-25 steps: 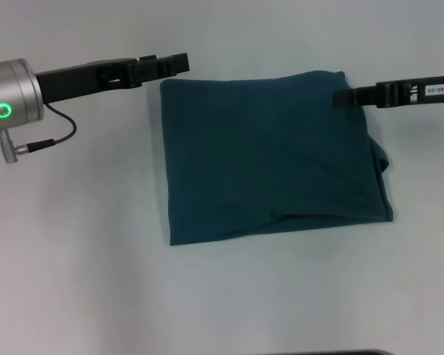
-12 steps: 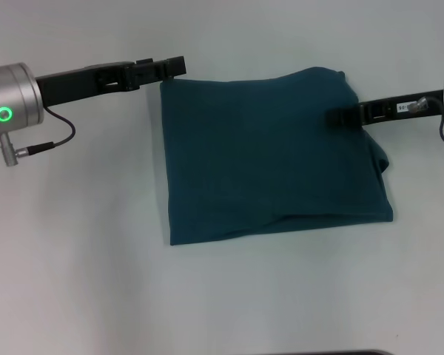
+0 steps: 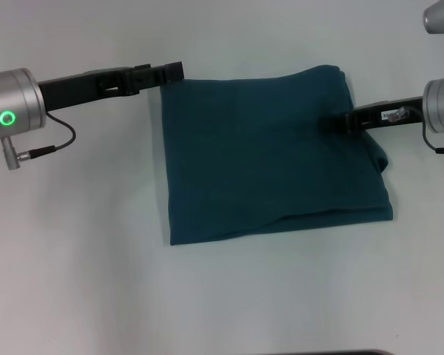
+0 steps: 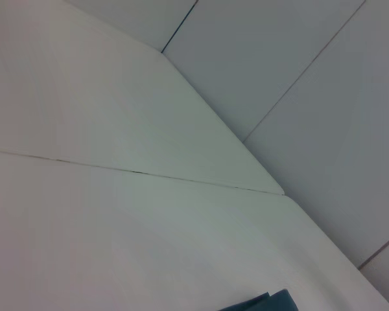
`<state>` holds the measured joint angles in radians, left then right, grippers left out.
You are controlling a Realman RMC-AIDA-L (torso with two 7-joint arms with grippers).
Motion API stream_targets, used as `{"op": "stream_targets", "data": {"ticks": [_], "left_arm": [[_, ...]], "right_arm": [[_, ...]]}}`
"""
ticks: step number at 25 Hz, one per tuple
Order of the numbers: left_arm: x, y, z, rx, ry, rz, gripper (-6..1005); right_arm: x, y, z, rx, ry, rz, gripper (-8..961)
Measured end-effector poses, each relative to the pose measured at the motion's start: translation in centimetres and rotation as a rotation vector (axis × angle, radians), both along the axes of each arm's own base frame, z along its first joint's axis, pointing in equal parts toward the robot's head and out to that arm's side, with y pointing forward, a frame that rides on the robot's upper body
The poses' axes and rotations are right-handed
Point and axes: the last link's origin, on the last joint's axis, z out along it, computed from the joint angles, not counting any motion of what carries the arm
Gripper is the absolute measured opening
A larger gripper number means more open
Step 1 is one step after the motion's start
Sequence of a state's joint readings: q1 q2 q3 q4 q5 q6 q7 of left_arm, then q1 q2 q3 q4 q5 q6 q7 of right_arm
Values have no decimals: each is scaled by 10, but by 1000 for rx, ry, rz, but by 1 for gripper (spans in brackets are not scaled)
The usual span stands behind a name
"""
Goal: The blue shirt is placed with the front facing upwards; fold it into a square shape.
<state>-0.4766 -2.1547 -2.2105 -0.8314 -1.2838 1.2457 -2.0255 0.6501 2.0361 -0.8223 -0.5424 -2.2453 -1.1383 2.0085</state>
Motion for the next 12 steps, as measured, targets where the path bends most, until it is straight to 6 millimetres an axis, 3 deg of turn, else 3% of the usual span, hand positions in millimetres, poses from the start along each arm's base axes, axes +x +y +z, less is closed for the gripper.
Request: {"op": "stream_targets", "data": {"ticks": [12], "left_arm": [[2, 1, 3, 3, -2, -13, 824]], "right_arm": [[-22, 5, 40, 50, 82, 101, -2]]}}
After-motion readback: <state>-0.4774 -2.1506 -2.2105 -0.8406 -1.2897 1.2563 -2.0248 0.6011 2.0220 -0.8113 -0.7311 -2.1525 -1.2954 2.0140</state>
